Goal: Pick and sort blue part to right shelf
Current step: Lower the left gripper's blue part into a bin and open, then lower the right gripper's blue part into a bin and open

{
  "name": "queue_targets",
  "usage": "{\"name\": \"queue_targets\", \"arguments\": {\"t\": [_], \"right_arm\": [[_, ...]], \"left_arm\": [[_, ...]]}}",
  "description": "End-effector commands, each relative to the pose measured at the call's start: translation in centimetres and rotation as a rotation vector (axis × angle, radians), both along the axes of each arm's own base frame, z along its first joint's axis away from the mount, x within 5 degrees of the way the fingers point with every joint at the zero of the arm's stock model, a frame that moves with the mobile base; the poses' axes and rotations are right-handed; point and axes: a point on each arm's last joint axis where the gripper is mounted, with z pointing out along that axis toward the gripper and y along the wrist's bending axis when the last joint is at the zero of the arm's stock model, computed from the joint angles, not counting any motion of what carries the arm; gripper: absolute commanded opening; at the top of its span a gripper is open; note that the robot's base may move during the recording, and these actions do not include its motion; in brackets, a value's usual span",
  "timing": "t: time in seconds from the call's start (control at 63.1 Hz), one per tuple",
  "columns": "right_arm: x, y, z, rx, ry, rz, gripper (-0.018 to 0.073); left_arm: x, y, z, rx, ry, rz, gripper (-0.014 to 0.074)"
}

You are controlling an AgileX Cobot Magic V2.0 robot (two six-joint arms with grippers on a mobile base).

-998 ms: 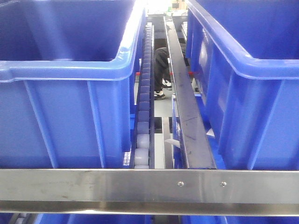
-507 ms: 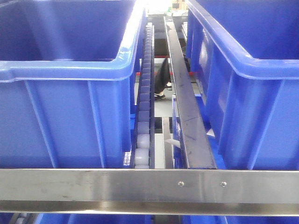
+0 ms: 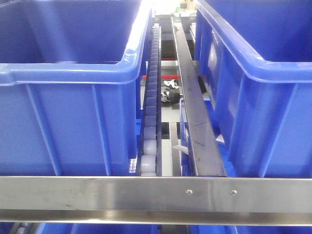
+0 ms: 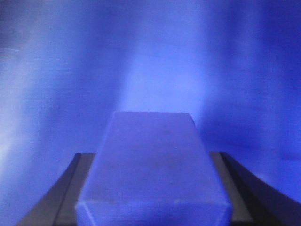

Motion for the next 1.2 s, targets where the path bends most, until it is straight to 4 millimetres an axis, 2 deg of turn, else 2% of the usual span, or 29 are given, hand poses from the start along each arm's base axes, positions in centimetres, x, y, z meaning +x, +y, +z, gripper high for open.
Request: {"name": "queue_targets", "arguments": {"t": [0.0, 0.111, 0.364, 0.602, 0.744, 0.871, 0.903, 0.982, 1.188], "right_arm": [[2.3, -1.2, 1.0, -0.022, -0.077, -0.028, 0.0266], [5.5, -2.0, -1.2, -0.056, -0.013, -0.032, 0.0266], [11.1, -1.9, -7.1, -0.074, 0.105, -0.024, 0.0266], [13.6, -2.0, -10.7, -0.113, 0.155, -0.008, 0.0267], [13.7, -2.0, -11.0, -0.119, 0.162, -0.006, 0.0286], [13.7, -2.0, -11.0, -0.118, 0.157, -0.006, 0.0434], [13.8, -2.0, -11.0, -0.118, 0.154, -0.005, 0.0506], [13.8, -2.0, -11.0, -0.118, 0.155, -0.005, 0.0610], [13.4, -2.0, -10.4, -0.119, 0.156, -0.008, 0.0603]], "left_arm": [[0.0, 0.0, 1.4, -0.025, -0.083, -0.003, 0.0125], [0.0, 0.0, 1.4, -0.027, -0.083, -0.004, 0.0125], [0.0, -0.2, 1.4, -0.047, -0.079, -0.017, 0.0125], [0.0, -0.2, 1.4, -0.054, -0.080, -0.020, 0.0125], [0.0, -0.2, 1.4, -0.054, -0.081, -0.020, 0.0125], [0.0, -0.2, 1.4, -0.054, -0.081, -0.020, 0.0125], [0.0, -0.2, 1.4, -0.054, -0.081, -0.020, 0.0125], [0.0, -0.2, 1.4, -0.054, -0.081, -0.020, 0.0125], [0.0, -0.2, 1.4, -0.052, -0.075, -0.020, 0.0125]]}}
